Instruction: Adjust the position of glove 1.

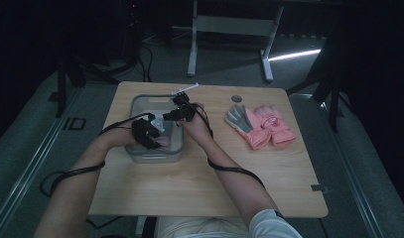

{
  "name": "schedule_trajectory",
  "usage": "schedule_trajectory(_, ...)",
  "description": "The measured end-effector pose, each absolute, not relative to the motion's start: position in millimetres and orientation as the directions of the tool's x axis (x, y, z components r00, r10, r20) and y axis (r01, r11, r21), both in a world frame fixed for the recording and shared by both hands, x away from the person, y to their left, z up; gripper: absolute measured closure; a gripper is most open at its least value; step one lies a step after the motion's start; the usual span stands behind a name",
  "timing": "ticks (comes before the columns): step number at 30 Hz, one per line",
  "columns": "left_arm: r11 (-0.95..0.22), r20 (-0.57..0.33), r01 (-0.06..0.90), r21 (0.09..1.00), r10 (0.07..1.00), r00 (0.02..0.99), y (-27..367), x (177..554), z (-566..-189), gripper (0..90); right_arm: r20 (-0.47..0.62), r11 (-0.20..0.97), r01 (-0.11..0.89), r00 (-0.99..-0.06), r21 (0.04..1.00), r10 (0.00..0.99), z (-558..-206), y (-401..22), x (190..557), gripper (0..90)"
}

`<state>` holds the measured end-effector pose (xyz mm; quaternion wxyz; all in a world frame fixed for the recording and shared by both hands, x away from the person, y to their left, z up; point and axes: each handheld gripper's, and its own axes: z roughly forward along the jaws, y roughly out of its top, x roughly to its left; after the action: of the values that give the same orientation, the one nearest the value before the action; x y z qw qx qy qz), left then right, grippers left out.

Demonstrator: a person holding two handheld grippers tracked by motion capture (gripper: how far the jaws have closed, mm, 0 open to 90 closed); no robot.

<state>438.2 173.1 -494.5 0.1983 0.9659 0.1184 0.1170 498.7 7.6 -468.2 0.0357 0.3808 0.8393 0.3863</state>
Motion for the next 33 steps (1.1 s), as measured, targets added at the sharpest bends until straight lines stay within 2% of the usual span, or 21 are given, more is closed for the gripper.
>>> schedule_trajectory(5, -0.858, 0.201, 0.196, 0.476, 0.323, 0.925, 173.2, 431.8, -472.5, 42.3, 0.223, 0.408, 0.577, -0.730, 0.707, 0.646, -455.3, -9.5, 489.6, 51.7)
schedule_trajectory(8, -0.842, 0.216, 0.198, 0.502, 0.344, 0.914, 170.4, 425.8, -463.7, 42.4, 0.220, 0.409, 0.564, -0.741, 0.717, 0.635, -451.2, -21.8, 483.4, 49.5)
schedule_trajectory(15, -0.824, 0.181, 0.209, 0.527, 0.349, 0.919, 156.8, 412.9, -452.0, 43.3, 0.207, 0.424, 0.544, -0.758, 0.724, 0.618, -447.7, -51.8, 467.8, 41.2)
schedule_trajectory(19, -0.803, 0.162, 0.218, 0.554, 0.361, 0.918, 151.1, 408.7, -447.3, 46.9, 0.209, 0.437, 0.546, -0.763, 0.715, 0.611, -445.3, -64.9, 463.6, 37.1)
schedule_trajectory(20, -0.801, 0.158, 0.225, 0.555, 0.367, 0.917, 148.5, 407.7, -445.9, 46.8, 0.197, 0.437, 0.535, -0.766, 0.723, 0.611, -442.9, -74.0, 460.3, 31.8)
schedule_trajectory(24, -0.777, 0.122, 0.250, 0.578, 0.385, 0.915, 132.6, 403.7, -443.2, 44.9, 0.214, 0.439, 0.524, -0.785, 0.730, 0.581, -440.9, -92.7, 454.3, 23.2)
schedule_trajectory(30, -0.781, 0.128, 0.255, 0.571, 0.391, 0.911, 111.3, 400.1, -445.6, 44.9, 0.203, 0.445, 0.506, -0.797, 0.739, 0.569, -446.0, -112.0, 447.1, 22.5)
schedule_trajectory(33, -0.783, 0.127, 0.264, 0.563, 0.397, 0.909, 102.6, 400.1, -448.5, 37.7, 0.159, 0.468, 0.478, -0.805, 0.743, 0.571, -452.7, -127.1, 442.6, 20.4)
